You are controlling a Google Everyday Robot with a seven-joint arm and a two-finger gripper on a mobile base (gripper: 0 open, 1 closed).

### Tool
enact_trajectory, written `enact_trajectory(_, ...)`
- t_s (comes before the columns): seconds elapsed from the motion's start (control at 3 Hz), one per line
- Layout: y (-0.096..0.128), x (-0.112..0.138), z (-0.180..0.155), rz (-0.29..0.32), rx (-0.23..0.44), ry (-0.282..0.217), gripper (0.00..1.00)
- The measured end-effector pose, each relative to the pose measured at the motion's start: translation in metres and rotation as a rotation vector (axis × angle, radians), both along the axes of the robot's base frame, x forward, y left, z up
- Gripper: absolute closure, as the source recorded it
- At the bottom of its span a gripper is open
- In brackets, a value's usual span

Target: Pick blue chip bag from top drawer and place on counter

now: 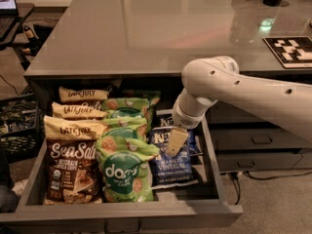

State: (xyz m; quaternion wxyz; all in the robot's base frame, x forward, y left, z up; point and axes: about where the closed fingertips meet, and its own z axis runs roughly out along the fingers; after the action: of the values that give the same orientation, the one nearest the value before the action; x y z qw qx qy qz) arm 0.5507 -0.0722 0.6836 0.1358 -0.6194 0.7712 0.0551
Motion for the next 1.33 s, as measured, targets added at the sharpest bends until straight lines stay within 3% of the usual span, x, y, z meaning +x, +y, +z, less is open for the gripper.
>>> enact_trajectory(0.67, -0.003, -0.006, -0.014, 0.006, -0.006, 0.05, 0.17)
enact_trajectory(1.33, 0.005, 0.003, -0.028, 0.033, 0.0, 0.08, 0.13)
